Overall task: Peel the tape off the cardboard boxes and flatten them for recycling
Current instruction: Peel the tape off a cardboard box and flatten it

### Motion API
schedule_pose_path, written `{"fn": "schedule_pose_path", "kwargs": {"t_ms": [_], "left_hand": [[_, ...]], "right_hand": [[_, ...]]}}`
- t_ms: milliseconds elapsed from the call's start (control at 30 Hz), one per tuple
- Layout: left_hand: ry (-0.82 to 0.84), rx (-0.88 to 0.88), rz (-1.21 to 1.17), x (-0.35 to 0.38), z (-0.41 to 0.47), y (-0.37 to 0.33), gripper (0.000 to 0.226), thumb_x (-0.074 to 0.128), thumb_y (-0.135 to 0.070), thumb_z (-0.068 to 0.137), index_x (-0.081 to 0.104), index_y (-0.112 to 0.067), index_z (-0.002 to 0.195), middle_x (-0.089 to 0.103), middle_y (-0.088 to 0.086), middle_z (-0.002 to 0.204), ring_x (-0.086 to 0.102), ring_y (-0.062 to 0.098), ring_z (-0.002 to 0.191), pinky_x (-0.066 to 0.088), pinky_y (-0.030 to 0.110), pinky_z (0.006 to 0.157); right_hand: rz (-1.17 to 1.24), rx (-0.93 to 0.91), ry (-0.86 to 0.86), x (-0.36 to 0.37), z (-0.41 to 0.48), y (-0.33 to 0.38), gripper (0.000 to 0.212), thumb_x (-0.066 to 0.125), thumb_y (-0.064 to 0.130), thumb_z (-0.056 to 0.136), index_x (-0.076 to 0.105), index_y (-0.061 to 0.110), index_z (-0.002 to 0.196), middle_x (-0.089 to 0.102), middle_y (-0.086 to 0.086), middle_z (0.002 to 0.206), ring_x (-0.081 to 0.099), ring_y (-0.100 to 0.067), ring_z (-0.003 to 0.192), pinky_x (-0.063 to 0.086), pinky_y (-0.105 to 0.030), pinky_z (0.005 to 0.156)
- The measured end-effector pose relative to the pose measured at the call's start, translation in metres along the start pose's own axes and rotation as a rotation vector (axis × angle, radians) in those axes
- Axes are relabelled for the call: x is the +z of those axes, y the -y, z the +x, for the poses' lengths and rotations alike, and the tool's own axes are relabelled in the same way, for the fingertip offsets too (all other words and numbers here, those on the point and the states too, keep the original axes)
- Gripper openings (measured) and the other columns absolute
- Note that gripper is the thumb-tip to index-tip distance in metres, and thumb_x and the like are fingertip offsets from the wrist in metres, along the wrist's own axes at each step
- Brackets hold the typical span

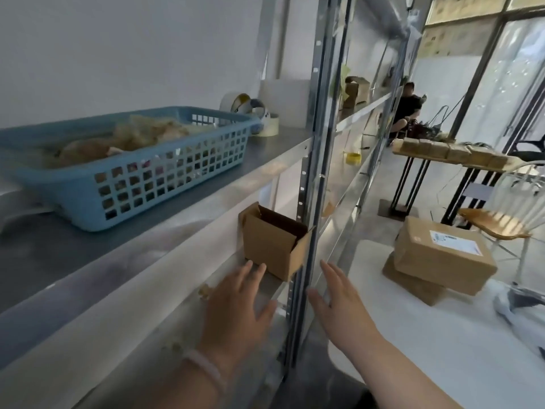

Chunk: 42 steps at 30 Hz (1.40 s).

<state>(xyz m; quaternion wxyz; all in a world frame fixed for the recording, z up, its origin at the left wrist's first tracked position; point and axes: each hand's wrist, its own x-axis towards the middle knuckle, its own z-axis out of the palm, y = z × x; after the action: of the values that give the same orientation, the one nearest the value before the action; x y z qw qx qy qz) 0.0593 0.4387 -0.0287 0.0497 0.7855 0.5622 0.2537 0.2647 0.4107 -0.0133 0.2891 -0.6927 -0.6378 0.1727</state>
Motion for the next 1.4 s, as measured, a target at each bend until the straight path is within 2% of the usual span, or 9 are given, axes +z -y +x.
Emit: {"fn": "schedule_pose_path", "kwargs": {"t_ms": [467,600,733,833,900,1000,1100,1267,1400], "left_hand": [[0.036,-0.413,-0.264,0.09,0.135,-0.006,0.07,0.044,-0.062,0.088,0.02,-0.036,0.148,0.021,-0.009,0.156,0.018,0.01,0.143,0.021,0.033,0.117],[0.1,-0.595,-0.406,0.11,0.152,-0.007,0.083,0.031,-0.079,0.075,0.03,-0.033,0.144,0.037,-0.007,0.147,0.034,0.012,0.136,0.025,0.028,0.111],[0.043,-0.733,-0.615,0.114,0.159,-0.006,0.062,0.035,-0.084,0.071,0.046,-0.05,0.122,0.05,-0.019,0.122,0.05,-0.004,0.113,0.036,0.018,0.095],[0.062,-0.754,-0.635,0.121,0.155,-0.003,0.089,0.029,-0.094,0.061,0.033,-0.048,0.137,0.046,-0.013,0.14,0.044,0.012,0.127,0.035,0.041,0.108],[0.046,-0.766,-0.631,0.121,0.151,-0.004,0.089,0.028,-0.093,0.062,0.033,-0.047,0.138,0.047,-0.021,0.133,0.045,0.011,0.125,0.035,0.039,0.107],[0.015,-0.823,-0.664,0.112,0.144,-0.003,0.045,0.035,-0.083,0.07,0.047,-0.07,0.111,0.054,-0.046,0.1,0.055,-0.002,0.105,0.044,0.029,0.09],[-0.043,-0.798,-0.63,0.099,0.136,-0.006,0.015,0.039,-0.069,0.085,0.053,-0.066,0.091,0.052,-0.054,0.083,0.052,-0.026,0.082,0.041,0.003,0.067],[-0.02,-0.799,-0.543,0.074,0.117,-0.011,0.02,0.039,-0.079,0.077,0.049,-0.067,0.091,0.056,-0.042,0.077,0.055,-0.017,0.072,0.038,0.01,0.062],[0.126,-0.734,-0.481,0.059,0.108,-0.003,0.074,0.047,-0.088,0.063,0.044,-0.049,0.126,0.06,-0.023,0.111,0.059,-0.001,0.096,0.051,0.024,0.076]], "right_hand": [[0.202,-0.04,0.313,0.016,0.211,-0.074,0.058,0.036,0.056,0.097,0.014,0.043,0.149,0.014,0.013,0.158,0.025,-0.016,0.142,0.022,-0.042,0.118],[0.455,-0.06,0.26,0.032,0.221,-0.082,0.038,0.041,0.047,0.098,0.041,0.044,0.136,0.043,0.015,0.139,0.044,-0.008,0.127,0.04,-0.034,0.105],[0.644,0.059,0.106,0.034,0.233,-0.079,0.031,0.044,0.033,0.1,0.051,0.035,0.13,0.063,0.012,0.114,0.058,-0.003,0.106,0.045,-0.021,0.082],[0.579,0.065,0.164,0.037,0.239,-0.075,0.037,0.044,0.029,0.101,0.048,0.027,0.138,0.059,0.006,0.126,0.054,-0.011,0.118,0.046,-0.034,0.098],[0.602,0.084,0.234,0.042,0.235,-0.072,0.043,0.043,0.033,0.101,0.042,0.029,0.144,0.053,0.006,0.139,0.048,-0.016,0.129,0.038,-0.043,0.11],[0.814,0.251,0.192,0.049,0.228,-0.073,0.039,0.043,0.034,0.102,0.047,0.027,0.14,0.068,0.002,0.116,0.062,-0.017,0.11,0.048,-0.044,0.1],[0.781,0.287,0.279,0.056,0.221,-0.081,0.029,0.052,0.025,0.099,0.056,0.021,0.128,0.071,-0.001,0.093,0.07,-0.016,0.084,0.057,-0.04,0.085],[0.525,0.131,0.552,0.062,0.209,-0.077,0.055,0.068,0.046,0.084,0.054,0.026,0.133,0.062,0.011,0.116,0.064,-0.005,0.094,0.053,-0.023,0.079],[0.504,0.156,0.801,0.063,0.193,-0.062,0.096,0.064,0.067,0.072,0.019,0.036,0.151,0.031,-0.001,0.154,0.041,-0.023,0.134,0.034,-0.026,0.091]]}}
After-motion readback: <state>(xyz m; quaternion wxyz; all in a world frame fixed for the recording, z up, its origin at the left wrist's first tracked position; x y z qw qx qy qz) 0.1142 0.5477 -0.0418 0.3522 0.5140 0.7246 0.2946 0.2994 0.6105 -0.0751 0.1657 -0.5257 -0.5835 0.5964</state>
